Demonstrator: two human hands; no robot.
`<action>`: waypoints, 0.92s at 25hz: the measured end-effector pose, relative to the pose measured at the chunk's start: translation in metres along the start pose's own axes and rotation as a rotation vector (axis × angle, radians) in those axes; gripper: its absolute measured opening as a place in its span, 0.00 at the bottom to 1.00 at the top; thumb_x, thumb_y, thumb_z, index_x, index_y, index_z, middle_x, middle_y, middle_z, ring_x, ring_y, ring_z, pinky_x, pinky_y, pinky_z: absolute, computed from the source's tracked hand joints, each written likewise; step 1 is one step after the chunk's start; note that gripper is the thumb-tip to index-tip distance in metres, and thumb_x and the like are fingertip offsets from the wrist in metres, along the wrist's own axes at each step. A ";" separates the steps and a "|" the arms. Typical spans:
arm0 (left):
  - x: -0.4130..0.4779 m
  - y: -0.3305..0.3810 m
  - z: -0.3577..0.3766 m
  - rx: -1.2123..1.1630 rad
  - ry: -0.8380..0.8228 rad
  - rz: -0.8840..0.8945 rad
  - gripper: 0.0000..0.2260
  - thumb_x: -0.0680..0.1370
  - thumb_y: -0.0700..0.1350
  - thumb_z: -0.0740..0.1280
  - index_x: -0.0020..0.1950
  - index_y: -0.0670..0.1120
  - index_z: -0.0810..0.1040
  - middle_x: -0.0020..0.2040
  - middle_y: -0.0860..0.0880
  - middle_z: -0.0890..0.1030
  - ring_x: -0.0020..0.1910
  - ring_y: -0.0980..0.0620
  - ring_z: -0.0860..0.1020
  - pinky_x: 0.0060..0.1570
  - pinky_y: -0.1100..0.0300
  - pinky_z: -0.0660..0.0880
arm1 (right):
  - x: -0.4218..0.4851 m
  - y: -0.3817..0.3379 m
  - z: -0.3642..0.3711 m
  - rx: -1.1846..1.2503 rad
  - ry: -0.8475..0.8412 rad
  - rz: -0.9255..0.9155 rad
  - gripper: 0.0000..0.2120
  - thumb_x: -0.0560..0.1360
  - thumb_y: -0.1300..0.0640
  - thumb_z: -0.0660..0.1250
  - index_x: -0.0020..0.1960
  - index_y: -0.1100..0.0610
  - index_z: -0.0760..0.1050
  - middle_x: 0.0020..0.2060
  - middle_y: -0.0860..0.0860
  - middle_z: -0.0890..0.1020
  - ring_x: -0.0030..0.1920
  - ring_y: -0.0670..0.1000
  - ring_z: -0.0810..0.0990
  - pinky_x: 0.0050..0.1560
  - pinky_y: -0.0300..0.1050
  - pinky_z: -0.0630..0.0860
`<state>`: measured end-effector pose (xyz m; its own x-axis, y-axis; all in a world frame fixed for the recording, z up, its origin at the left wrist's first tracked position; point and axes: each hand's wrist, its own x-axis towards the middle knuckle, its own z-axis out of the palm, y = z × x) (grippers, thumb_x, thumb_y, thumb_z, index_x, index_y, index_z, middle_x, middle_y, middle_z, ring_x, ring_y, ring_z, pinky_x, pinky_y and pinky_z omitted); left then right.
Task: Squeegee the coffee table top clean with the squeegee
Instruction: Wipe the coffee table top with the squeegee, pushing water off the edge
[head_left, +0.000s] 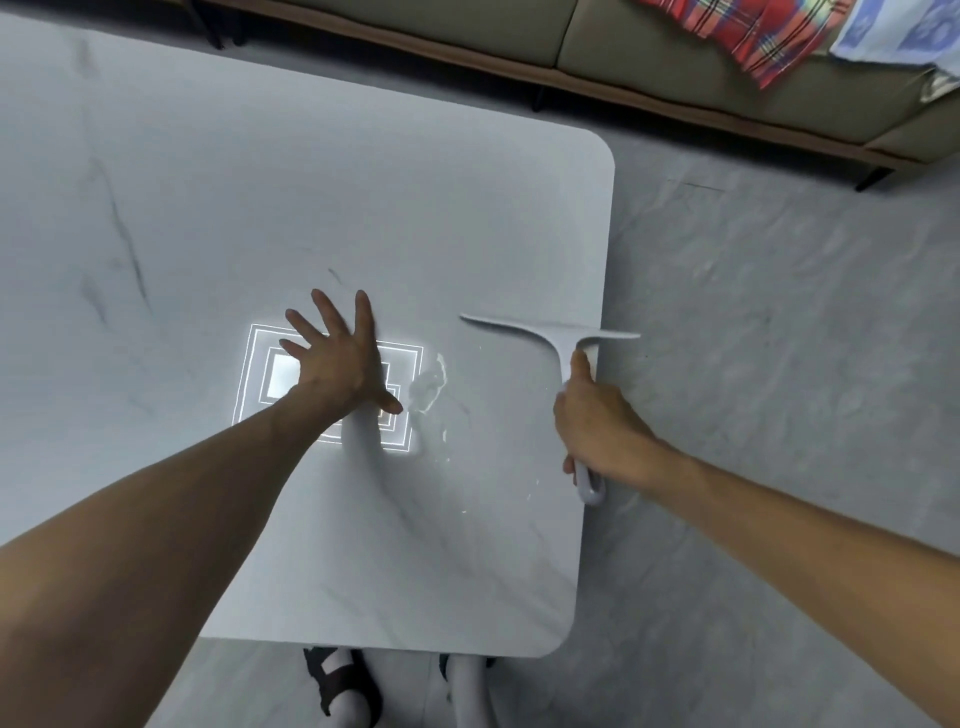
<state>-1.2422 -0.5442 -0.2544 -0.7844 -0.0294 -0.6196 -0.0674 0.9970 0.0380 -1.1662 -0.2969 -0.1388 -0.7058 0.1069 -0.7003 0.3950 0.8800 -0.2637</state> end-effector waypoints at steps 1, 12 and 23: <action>-0.001 -0.001 -0.002 -0.013 0.000 0.004 0.69 0.52 0.63 0.81 0.78 0.50 0.37 0.76 0.32 0.36 0.72 0.20 0.41 0.67 0.26 0.51 | -0.002 0.001 -0.001 0.069 -0.025 0.047 0.21 0.80 0.62 0.51 0.72 0.62 0.57 0.30 0.52 0.72 0.24 0.46 0.74 0.21 0.34 0.65; -0.089 -0.031 0.066 0.037 0.040 0.004 0.66 0.57 0.66 0.78 0.79 0.41 0.42 0.75 0.27 0.46 0.72 0.21 0.49 0.69 0.31 0.57 | 0.089 -0.090 -0.045 0.315 0.194 0.046 0.19 0.77 0.66 0.50 0.67 0.61 0.63 0.52 0.58 0.75 0.34 0.55 0.80 0.31 0.44 0.76; -0.097 -0.032 0.055 0.068 0.007 0.027 0.64 0.58 0.68 0.76 0.79 0.42 0.42 0.75 0.28 0.46 0.72 0.22 0.50 0.69 0.33 0.59 | -0.010 0.010 0.015 -0.154 0.020 -0.233 0.27 0.81 0.56 0.55 0.78 0.46 0.52 0.37 0.52 0.73 0.30 0.49 0.71 0.27 0.40 0.64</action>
<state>-1.1304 -0.5698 -0.2385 -0.7898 -0.0031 -0.6133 -0.0045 1.0000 0.0007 -1.1464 -0.2957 -0.1447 -0.7790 -0.0991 -0.6191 0.1274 0.9418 -0.3111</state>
